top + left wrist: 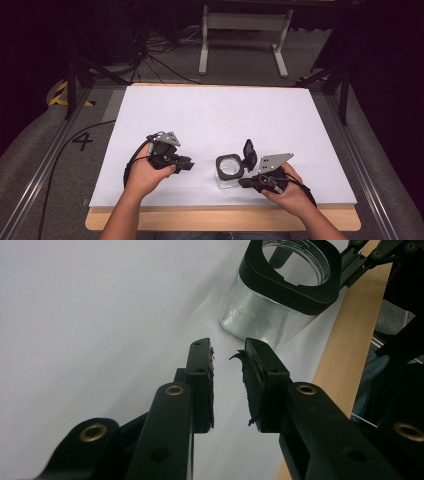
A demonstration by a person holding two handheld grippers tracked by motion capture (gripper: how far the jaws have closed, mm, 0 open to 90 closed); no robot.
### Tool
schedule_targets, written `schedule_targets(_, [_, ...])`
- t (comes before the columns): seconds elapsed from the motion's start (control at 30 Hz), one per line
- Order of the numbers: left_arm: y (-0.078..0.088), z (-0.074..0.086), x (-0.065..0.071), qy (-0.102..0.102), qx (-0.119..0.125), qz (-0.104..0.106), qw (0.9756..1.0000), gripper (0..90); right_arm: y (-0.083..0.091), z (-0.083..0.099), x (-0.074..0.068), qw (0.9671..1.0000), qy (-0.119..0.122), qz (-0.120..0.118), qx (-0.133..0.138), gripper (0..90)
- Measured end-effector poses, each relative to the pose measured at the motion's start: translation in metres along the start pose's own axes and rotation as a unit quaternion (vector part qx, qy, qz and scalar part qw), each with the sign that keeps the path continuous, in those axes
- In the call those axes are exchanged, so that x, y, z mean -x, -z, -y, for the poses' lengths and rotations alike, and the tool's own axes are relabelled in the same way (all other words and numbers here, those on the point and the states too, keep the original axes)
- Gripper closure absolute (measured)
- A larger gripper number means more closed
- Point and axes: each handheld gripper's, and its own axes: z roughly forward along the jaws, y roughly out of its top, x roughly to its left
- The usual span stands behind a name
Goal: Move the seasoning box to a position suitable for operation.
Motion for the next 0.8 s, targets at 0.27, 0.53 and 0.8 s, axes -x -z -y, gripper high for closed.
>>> schedule_targets(0.27, [0.001,0.002,0.001,0.0,0.002,-0.001,1.0,73.7,0.001,0.002,0.006,0.9998,-0.011,0.017,-0.003,90.0])
schedule_targets(0.53, [0.001,0.003,0.0,0.001,-0.002,-0.002,1.0,73.2,0.001,0.004,0.017,0.9989,-0.026,0.039,-0.001,90.0])
schedule_targets(0.8, [-0.002,0.004,0.001,0.0,-0.004,0.0,1.0,73.0,0.002,0.006,0.025,0.9976,-0.041,0.055,-0.002,90.0])
